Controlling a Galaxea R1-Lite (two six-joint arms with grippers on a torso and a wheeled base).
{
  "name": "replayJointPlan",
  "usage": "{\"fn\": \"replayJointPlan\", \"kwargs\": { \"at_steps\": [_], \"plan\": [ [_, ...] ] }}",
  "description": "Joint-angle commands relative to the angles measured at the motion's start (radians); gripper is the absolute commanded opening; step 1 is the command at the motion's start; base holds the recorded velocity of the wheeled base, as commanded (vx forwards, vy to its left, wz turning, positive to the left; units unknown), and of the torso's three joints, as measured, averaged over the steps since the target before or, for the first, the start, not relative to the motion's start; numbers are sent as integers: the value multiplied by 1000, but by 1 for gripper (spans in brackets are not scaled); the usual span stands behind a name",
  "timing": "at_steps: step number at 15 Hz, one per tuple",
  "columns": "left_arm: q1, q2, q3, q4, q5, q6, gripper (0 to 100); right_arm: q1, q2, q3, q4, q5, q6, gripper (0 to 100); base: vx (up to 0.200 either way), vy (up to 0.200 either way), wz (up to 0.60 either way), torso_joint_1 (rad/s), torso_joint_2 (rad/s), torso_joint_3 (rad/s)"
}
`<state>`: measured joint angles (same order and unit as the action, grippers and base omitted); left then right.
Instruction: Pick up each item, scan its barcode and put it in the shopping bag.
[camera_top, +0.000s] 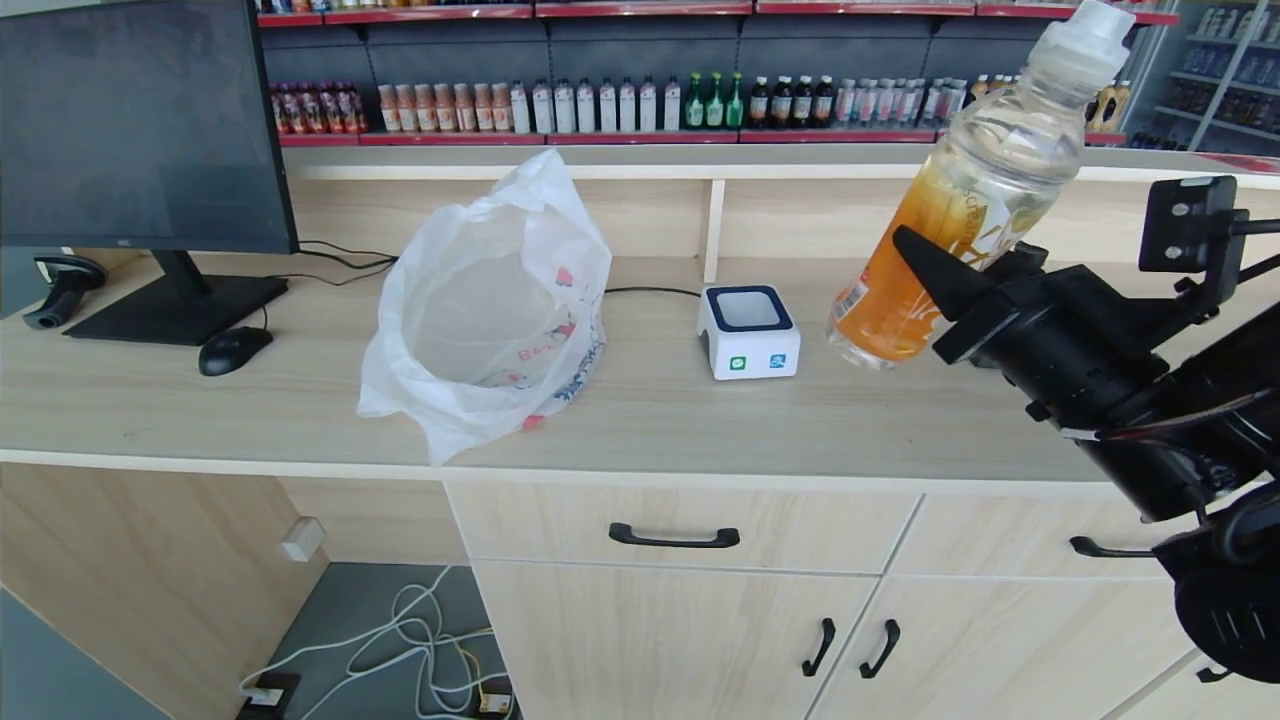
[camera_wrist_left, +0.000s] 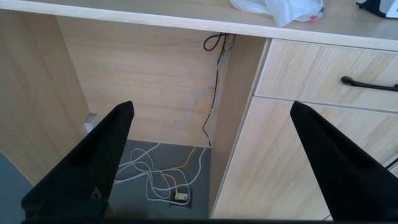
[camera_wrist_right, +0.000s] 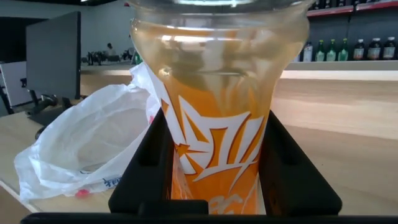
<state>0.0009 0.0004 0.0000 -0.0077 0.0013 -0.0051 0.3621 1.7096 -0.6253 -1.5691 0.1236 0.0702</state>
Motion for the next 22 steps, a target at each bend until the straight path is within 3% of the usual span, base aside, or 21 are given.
{"fn": "replayJointPlan", "kwargs": {
  "at_steps": [1, 6, 11, 13, 19, 22],
  "plan": [
    [1, 0, 0, 0, 0, -1, 100, -28, 47, -60, -2, 57, -7, 0, 0, 0, 0, 0, 0, 0],
    [1, 0, 0, 0, 0, -1, 100, -72, 185, -201, -2, 199, -18, 0, 0, 0, 0, 0, 0, 0],
    [1, 0, 0, 0, 0, -1, 100, -100, 329, -359, -2, 403, -53, 0, 0, 0, 0, 0, 0, 0],
    [1, 0, 0, 0, 0, -1, 100, -100, 449, -596, -2, 610, -122, 0, 0, 0, 0, 0, 0, 0],
    [1, 1, 0, 0, 0, -1, 100, -161, 582, -810, -2, 803, -176, 0, 0, 0, 0, 0, 0, 0],
    [1, 0, 0, 0, 0, -1, 100, -190, 605, -863, -2, 812, -194, 0, 0, 0, 0, 0, 0, 0]
  ]
}}
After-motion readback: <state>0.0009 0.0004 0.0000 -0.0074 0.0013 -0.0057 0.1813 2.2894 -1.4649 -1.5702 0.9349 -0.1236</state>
